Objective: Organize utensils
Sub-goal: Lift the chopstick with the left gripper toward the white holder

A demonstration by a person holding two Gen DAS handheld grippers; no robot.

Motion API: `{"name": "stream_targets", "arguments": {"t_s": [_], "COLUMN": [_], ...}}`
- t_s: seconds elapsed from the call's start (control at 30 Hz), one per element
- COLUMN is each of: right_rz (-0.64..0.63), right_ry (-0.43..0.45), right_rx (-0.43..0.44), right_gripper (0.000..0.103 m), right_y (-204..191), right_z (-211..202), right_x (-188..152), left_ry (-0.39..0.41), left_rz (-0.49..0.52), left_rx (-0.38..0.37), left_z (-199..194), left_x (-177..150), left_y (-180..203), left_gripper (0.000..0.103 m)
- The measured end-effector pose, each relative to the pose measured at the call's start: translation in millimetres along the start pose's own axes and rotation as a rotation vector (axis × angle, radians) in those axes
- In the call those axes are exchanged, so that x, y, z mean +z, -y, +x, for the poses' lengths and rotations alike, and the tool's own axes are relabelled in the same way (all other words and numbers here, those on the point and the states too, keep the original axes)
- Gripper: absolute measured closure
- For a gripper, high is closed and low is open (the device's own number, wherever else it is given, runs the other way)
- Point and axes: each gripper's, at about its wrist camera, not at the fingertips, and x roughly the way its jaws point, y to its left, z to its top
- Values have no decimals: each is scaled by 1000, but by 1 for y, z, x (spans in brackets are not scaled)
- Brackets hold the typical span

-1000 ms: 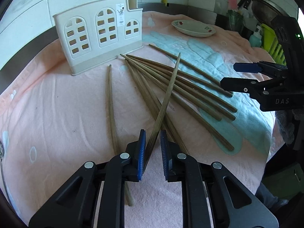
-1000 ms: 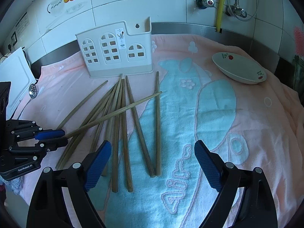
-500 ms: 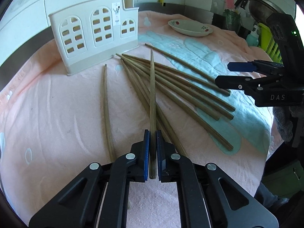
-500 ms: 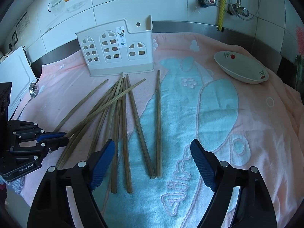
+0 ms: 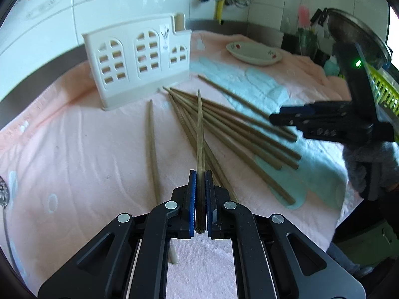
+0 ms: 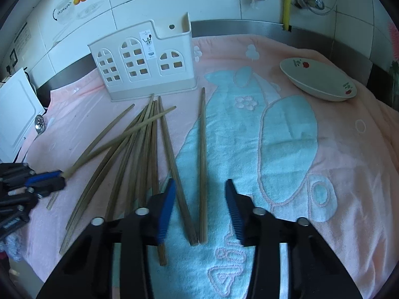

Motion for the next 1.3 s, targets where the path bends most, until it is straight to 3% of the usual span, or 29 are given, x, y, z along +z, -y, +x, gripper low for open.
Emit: {"name": "stream_targets", "arguments": {"t_s": [0.4, 0.63, 0.9, 1.1, 1.3], "right_rz": [-28, -43, -56, -77, -117], "right_ry": [-14, -9, 83, 207, 259], "right_rx": [-48, -73, -81, -72, -49], "right_gripper": [95, 97, 97, 97, 97], "right_y": [-4, -6, -8, -13, -19], "right_z": [10, 11, -25, -70, -95], "right_x": [-3, -6, 0, 25, 60], "left_ry": [120, 145, 182, 197, 202], "left_rz": [-33, -46, -68, -86, -88], "left_rx": [13, 30, 45, 54, 61], "left_z": [-41, -49, -68, -80, -90], "left_x": [20, 32, 44, 55, 71], "left_y": [-2, -3, -7, -13, -19], "left_gripper": [97, 97, 97, 97, 97]}}
